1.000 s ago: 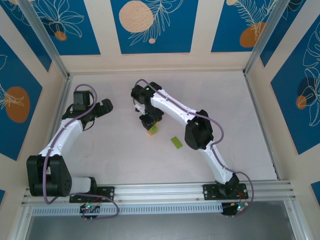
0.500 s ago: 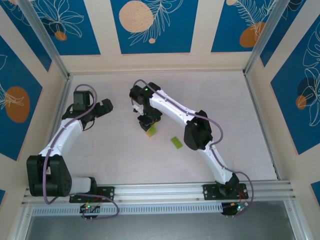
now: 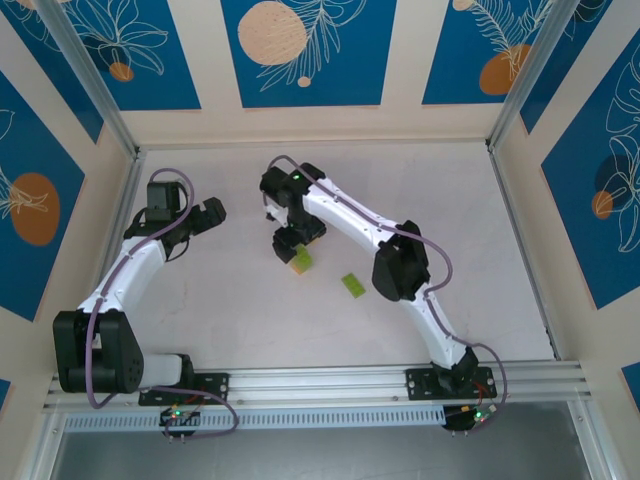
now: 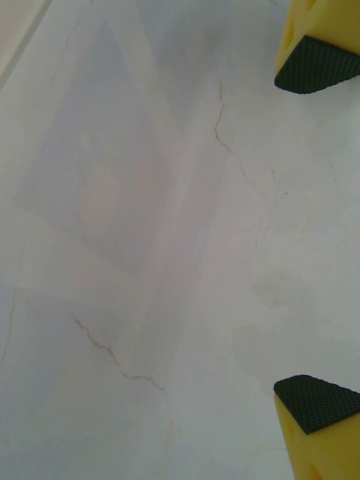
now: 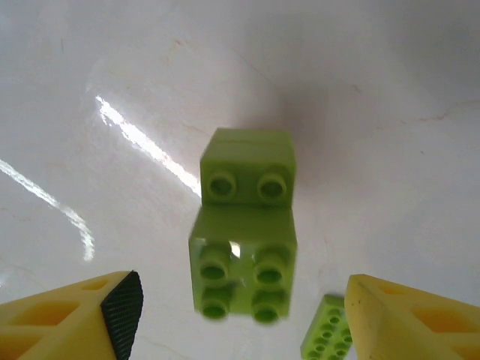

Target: Assemble a carrot with lego

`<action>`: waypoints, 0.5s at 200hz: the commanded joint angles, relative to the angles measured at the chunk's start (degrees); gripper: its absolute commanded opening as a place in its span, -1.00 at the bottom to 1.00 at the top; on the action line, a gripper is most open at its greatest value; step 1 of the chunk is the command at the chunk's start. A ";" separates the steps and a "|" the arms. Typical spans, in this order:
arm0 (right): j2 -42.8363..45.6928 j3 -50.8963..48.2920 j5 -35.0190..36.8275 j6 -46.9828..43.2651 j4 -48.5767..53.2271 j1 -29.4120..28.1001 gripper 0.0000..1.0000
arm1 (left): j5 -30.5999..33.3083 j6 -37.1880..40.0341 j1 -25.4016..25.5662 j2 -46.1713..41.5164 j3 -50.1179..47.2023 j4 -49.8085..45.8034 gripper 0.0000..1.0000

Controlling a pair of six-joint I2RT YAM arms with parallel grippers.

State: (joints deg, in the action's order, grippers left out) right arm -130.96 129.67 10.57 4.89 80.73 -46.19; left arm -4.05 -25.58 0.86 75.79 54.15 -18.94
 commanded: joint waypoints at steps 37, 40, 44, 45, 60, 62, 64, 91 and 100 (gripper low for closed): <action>18.04 -22.76 2.00 2.14 -6.09 5.12 0.47 | -0.34 0.44 -0.73 -1.33 0.25 -0.23 0.98; 18.59 -24.49 1.93 2.33 -6.78 5.29 0.47 | -0.38 0.36 -0.77 -1.33 0.23 -0.22 0.98; 19.35 -26.73 1.85 2.55 -7.74 5.48 0.47 | -0.34 0.33 -0.80 -1.34 0.25 -0.20 0.98; 19.47 -27.27 1.79 2.61 -7.98 5.49 0.47 | -0.34 0.35 -0.79 -1.30 0.25 -0.21 0.98; 21.19 -34.53 1.23 3.47 -11.11 5.95 0.46 | -0.43 0.36 -0.78 -1.34 0.25 -0.15 0.98; 21.25 -35.35 1.15 3.58 -11.60 5.94 0.46 | -0.43 0.36 -0.78 -1.32 0.25 -0.18 0.98; 21.40 -36.13 1.13 3.69 -11.99 5.96 0.46 | -0.43 0.36 -0.78 -1.32 0.25 -0.17 0.98; 21.71 -44.00 -0.40 4.73 -16.83 5.98 0.45 | -0.69 0.25 -0.78 -1.38 0.16 0.01 0.98; 21.47 -45.44 -1.00 5.00 -17.92 6.07 0.44 | -0.71 0.20 -0.78 -1.40 0.25 -0.10 0.98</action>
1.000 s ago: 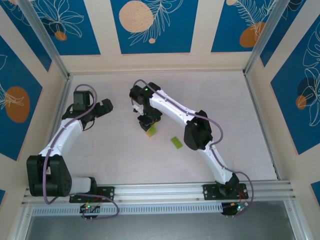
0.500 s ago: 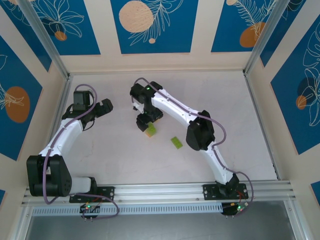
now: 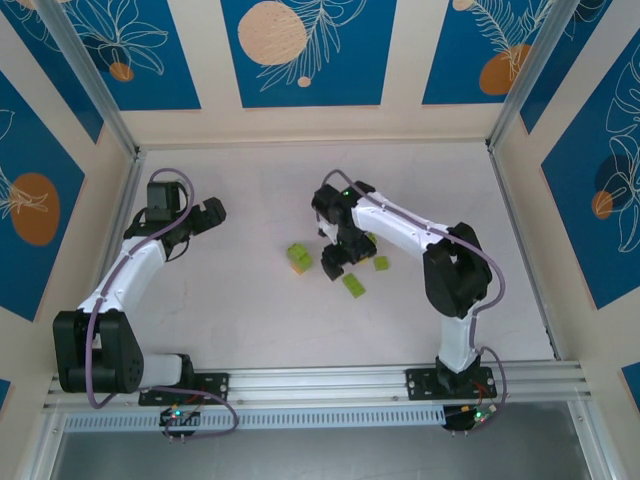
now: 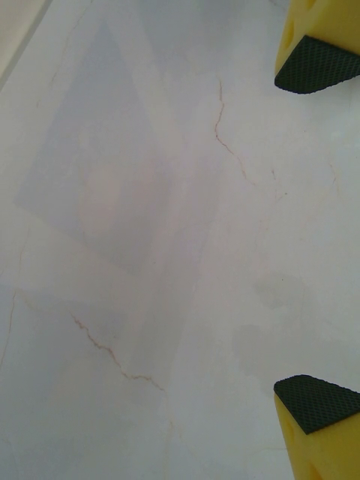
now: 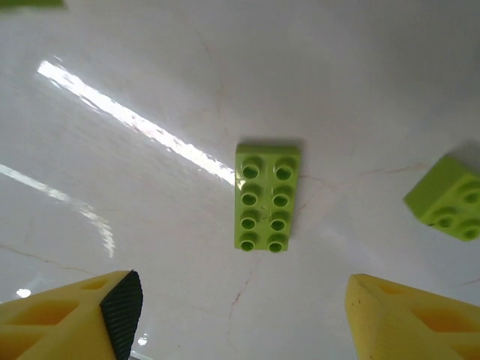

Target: Assemble a carrot with lego

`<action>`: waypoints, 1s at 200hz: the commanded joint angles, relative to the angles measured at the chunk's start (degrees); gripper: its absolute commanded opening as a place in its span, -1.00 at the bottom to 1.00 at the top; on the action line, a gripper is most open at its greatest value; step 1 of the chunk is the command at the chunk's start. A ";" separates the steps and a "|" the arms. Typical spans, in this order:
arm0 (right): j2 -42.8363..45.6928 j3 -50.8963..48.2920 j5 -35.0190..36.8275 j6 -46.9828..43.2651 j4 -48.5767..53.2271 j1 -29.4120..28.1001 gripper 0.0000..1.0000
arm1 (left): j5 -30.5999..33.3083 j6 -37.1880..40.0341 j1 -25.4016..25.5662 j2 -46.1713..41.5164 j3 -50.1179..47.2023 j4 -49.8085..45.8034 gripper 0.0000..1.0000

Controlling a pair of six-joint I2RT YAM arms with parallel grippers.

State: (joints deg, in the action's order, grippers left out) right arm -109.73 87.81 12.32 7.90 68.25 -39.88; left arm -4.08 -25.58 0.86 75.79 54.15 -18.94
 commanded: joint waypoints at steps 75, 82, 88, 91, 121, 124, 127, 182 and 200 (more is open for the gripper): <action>-2.76 -8.89 -4.14 1.54 -10.36 0.59 0.33 | -0.68 0.42 -0.78 -1.40 0.26 -0.31 0.98; -3.00 -9.17 -4.15 1.50 -10.62 0.74 0.32 | -0.67 0.40 -0.73 -1.32 0.31 -0.26 0.98; -3.15 -9.35 -4.14 1.43 -10.80 0.85 0.31 | -0.67 0.44 -0.77 -1.34 0.34 -0.29 0.98; -3.20 -9.55 -4.14 1.44 -10.85 0.90 0.31 | -0.67 0.45 -0.73 -1.28 0.34 -0.31 0.98; -3.15 -10.60 -4.29 1.24 -11.65 1.53 0.30 | -0.84 0.43 -0.75 -1.00 0.42 -0.28 0.98; -3.12 -10.64 -4.31 1.24 -11.72 1.55 0.30 | -0.77 0.39 -0.77 -1.00 0.38 -0.31 0.98; -3.19 -10.56 -4.27 1.16 -11.73 1.56 0.31 | -0.78 0.37 -0.78 -1.01 0.42 -0.31 0.98; -3.71 -10.94 -4.55 0.80 -12.17 2.11 0.19 | -0.76 0.46 -0.78 -1.07 0.41 -0.37 0.98; -3.95 -11.13 -4.71 0.80 -12.50 2.17 0.15 | -0.76 0.47 -0.78 -1.02 0.42 -0.38 0.98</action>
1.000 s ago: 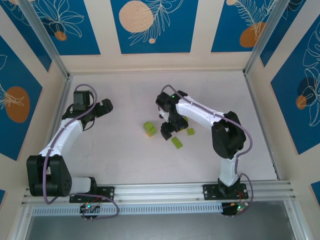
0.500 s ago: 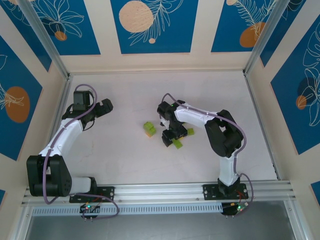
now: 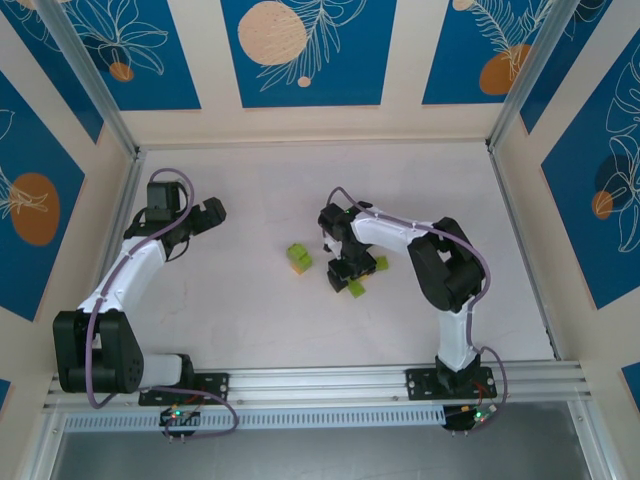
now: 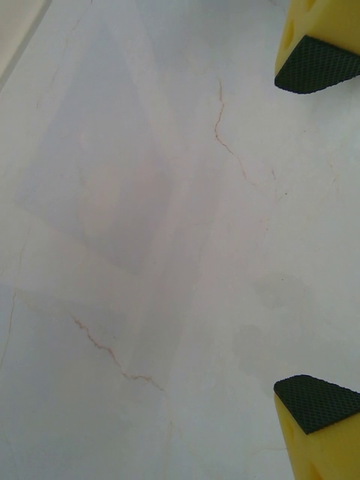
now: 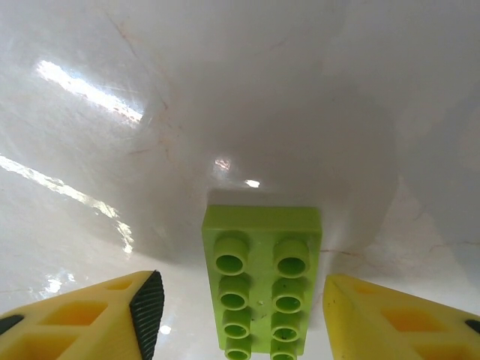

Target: Assemble a carrot with lego

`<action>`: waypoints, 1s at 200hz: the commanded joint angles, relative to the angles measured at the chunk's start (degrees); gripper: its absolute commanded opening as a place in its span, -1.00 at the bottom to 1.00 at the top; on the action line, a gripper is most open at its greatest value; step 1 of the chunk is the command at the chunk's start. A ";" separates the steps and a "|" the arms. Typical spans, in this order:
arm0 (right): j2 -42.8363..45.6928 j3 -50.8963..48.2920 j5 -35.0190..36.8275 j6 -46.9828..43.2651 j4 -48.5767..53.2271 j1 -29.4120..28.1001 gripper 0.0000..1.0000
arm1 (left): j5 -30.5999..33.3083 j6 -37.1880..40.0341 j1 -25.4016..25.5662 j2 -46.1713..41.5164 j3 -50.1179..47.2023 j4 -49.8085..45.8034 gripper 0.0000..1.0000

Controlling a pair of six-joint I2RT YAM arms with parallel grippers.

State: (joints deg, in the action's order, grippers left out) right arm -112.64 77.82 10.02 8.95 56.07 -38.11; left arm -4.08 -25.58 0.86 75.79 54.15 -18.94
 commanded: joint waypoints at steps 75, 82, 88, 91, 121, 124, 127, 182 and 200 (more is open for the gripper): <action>-1.25 -1.88 -2.64 -0.25 -0.53 0.69 -0.20 | -0.83 0.46 -0.78 -0.97 0.41 -0.17 0.98; -1.02 -1.88 -2.72 -0.21 -0.35 0.67 -0.24 | -0.90 0.45 -0.75 -0.95 0.34 -0.22 0.98; -0.83 -1.73 -2.64 -0.16 -0.14 0.69 -0.26 | -0.91 0.46 -0.78 -0.94 0.32 -0.19 0.98; -0.63 -1.73 -2.65 -0.10 -0.05 0.67 -0.27 | -0.92 0.45 -0.78 -1.02 0.34 -0.26 0.98; 1.45 0.05 -2.55 0.23 2.66 0.67 -0.32 | -0.93 0.45 -0.77 -0.94 0.34 -0.21 0.98; 1.68 0.37 -2.46 0.27 3.10 0.67 -0.32 | -0.93 0.48 -0.77 -0.97 0.34 -0.15 0.98; 2.08 0.79 -2.46 0.34 3.50 0.67 -0.32 | -0.94 0.52 -0.78 -0.97 0.34 -0.17 0.98; 4.70 15.30 -2.70 -0.34 14.30 -0.48 -0.31 | -0.89 0.45 -0.76 -1.15 0.23 -0.08 0.98; 2.72 22.92 -3.44 -1.44 17.95 -0.91 -0.31 | -1.06 0.40 -0.77 -0.92 0.20 0.06 0.98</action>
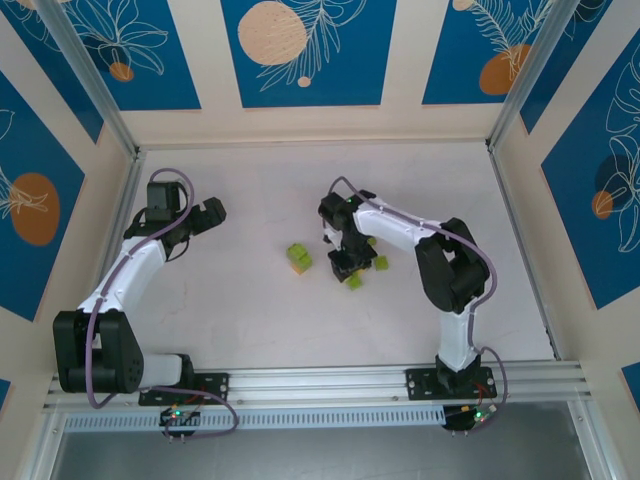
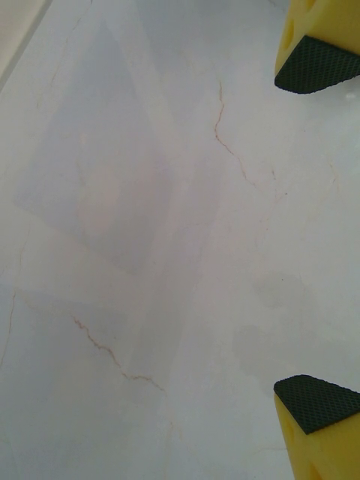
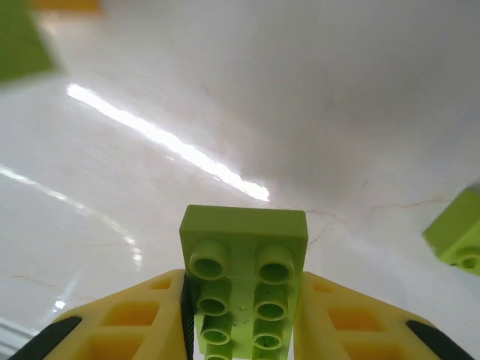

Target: Assemble a carrot with lego

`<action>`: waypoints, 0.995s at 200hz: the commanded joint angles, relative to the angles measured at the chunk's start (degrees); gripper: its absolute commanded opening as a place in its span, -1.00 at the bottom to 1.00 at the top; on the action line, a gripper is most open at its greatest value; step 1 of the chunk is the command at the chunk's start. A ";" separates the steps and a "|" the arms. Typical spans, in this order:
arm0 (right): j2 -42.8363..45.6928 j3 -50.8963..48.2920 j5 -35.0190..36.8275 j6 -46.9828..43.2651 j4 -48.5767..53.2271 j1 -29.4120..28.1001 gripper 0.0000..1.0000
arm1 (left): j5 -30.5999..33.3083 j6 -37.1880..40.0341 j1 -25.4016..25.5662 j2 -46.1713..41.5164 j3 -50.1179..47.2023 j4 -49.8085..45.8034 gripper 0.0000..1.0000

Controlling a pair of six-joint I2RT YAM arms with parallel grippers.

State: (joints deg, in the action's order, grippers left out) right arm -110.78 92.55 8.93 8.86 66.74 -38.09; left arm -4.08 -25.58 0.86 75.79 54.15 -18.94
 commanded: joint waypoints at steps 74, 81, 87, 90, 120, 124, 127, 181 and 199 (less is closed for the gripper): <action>-17.16 39.68 -5.84 -5.51 19.16 -3.63 -0.30 | -0.94 0.48 -0.78 -1.50 0.06 0.06 0.98; -18.79 41.82 -5.94 -5.83 20.22 -3.90 -0.30 | -0.98 0.53 -0.78 -1.55 0.02 0.06 0.98; -20.06 43.73 -5.86 -6.18 21.06 -4.15 -0.30 | -1.02 0.46 -0.77 -1.53 0.03 0.10 0.98; -20.66 44.53 -5.85 -6.22 21.48 -4.25 -0.30 | -1.01 0.45 -0.75 -1.53 0.05 0.13 0.98; -22.73 46.12 -6.81 -6.65 21.15 -4.45 -0.30 | -1.11 0.52 -0.77 -1.55 0.04 0.08 0.98; -22.83 46.14 -6.82 -6.66 21.16 -4.52 -0.30 | -1.15 0.47 -0.79 -1.52 0.06 0.05 0.98; -22.88 46.07 -6.86 -6.81 21.07 -4.54 -0.30 | -1.11 0.47 -0.77 -1.59 0.00 0.15 0.98; -23.75 45.24 -7.63 -7.81 20.58 -5.33 -0.30 | -1.02 0.46 -0.76 -1.34 -0.01 0.21 0.98; -24.21 45.58 -7.79 -7.88 20.43 -5.33 -0.30 | -1.02 0.45 -0.78 -1.29 0.07 0.14 0.98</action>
State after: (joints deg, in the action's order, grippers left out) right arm -133.75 136.51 3.57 2.26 85.58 -42.81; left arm -4.47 -25.58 0.86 75.42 54.15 -18.94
